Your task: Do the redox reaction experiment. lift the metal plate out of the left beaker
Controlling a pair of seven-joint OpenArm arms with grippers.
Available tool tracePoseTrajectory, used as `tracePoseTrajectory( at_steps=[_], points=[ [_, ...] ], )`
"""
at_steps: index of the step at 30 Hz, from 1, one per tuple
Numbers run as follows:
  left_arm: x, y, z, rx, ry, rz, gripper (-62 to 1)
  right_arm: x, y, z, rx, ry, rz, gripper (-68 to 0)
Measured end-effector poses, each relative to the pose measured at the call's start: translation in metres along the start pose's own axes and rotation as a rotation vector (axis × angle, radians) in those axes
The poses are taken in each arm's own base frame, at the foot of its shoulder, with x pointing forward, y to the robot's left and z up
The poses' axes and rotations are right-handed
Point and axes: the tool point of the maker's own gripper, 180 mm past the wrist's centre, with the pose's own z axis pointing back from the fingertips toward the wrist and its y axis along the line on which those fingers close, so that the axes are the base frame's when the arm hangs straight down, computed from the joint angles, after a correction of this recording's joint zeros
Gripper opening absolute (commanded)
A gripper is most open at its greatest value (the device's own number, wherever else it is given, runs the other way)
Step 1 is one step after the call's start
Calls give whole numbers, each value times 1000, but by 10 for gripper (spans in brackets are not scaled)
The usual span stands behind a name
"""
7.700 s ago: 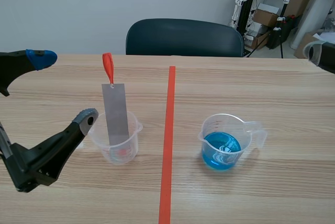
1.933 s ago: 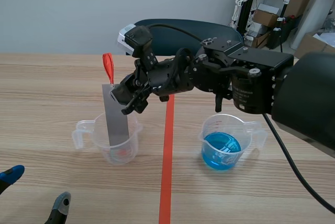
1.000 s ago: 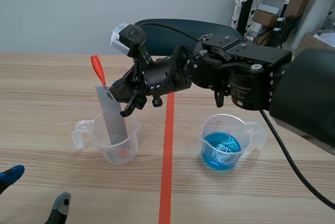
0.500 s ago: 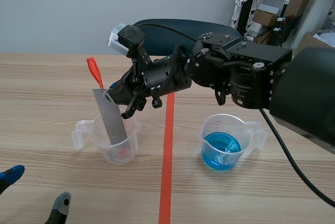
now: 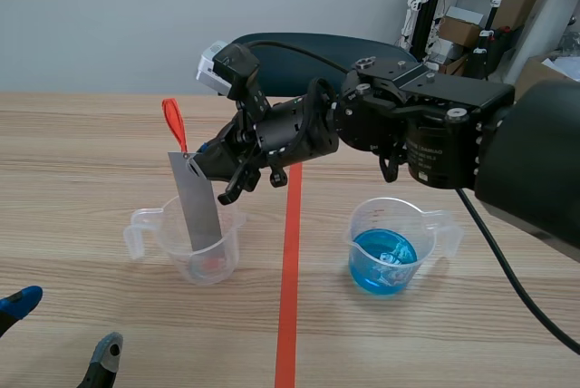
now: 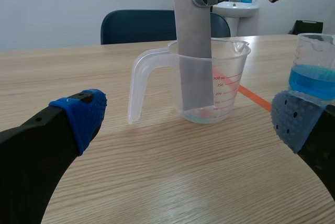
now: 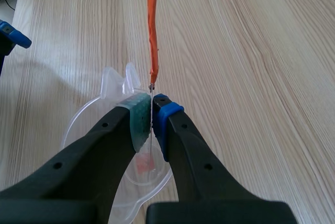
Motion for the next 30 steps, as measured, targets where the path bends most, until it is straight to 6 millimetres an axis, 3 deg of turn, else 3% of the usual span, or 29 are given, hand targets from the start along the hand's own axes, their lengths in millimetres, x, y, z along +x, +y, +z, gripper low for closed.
tracePoseTrajectory(
  at_steps=[10,21,30],
  points=[
    [0,0,0,0,0,0,14,3,17,-3,35,6,29,-671],
    [0,0,0,0,0,0,14,24,28,21,53,-52,87,-671],
    [0,0,0,0,0,0,14,42,37,29,74,-102,127,-671]
  ],
)
